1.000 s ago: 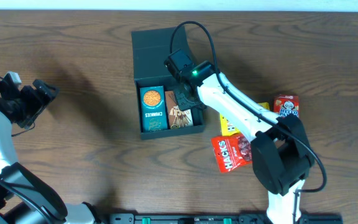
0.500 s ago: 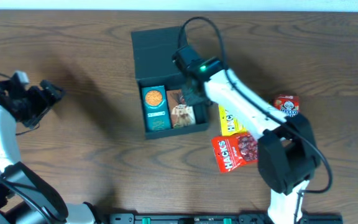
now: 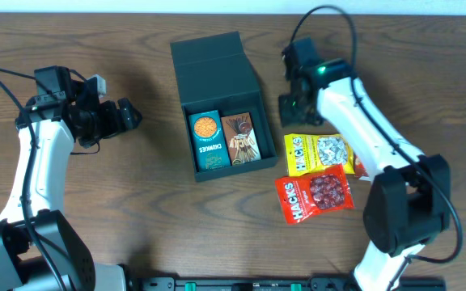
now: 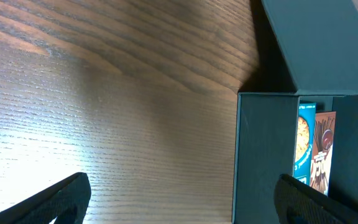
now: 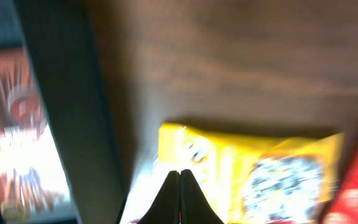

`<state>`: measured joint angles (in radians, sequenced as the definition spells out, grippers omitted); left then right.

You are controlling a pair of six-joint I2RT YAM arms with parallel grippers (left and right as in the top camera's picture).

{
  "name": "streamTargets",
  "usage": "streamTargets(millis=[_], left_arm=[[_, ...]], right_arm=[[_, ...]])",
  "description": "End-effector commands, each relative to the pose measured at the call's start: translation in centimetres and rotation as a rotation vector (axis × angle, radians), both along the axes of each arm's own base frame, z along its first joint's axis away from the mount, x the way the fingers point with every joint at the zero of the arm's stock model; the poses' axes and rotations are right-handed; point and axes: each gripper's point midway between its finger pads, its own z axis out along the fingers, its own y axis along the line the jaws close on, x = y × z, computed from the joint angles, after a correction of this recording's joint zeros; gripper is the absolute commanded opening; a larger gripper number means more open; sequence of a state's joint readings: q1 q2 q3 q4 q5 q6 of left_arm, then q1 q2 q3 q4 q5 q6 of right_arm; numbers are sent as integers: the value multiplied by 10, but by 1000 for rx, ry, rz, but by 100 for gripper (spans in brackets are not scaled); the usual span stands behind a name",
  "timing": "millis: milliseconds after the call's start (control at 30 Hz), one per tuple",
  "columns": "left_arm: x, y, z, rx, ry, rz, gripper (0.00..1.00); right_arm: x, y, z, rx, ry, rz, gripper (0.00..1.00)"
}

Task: Pack container
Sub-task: 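Withdraw the right gripper and move it to the red Hello Panda box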

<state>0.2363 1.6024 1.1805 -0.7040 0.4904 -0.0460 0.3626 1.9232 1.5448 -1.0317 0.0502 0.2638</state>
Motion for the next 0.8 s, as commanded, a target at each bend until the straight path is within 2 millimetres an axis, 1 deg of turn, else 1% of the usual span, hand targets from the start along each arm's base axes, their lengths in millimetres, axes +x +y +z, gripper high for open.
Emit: streamTargets(millis=[0, 100, 167, 267, 367, 533, 767], left_arm=[[4, -1, 12, 5, -34, -15, 95], [3, -1, 12, 4, -33, -15, 95], [3, -1, 12, 5, -33, -15, 95], [4, -1, 12, 5, -35, -15, 95], [3, -1, 12, 5, -32, -15, 95], [3, 0, 12, 7, -32, -13, 95], [3, 0, 11, 12, -31, -12, 95]], right_arm=[[-34, 23, -19, 41, 96, 89, 1], [-57, 34, -33, 46, 154, 130, 2], [-66, 44, -36, 53, 167, 159, 1], [-71, 60, -36, 59, 154, 206, 2], [-77, 71, -36, 57, 152, 240, 1], [-78, 77, -36, 64, 146, 251, 2], [-88, 91, -34, 146, 185, 265, 2]])
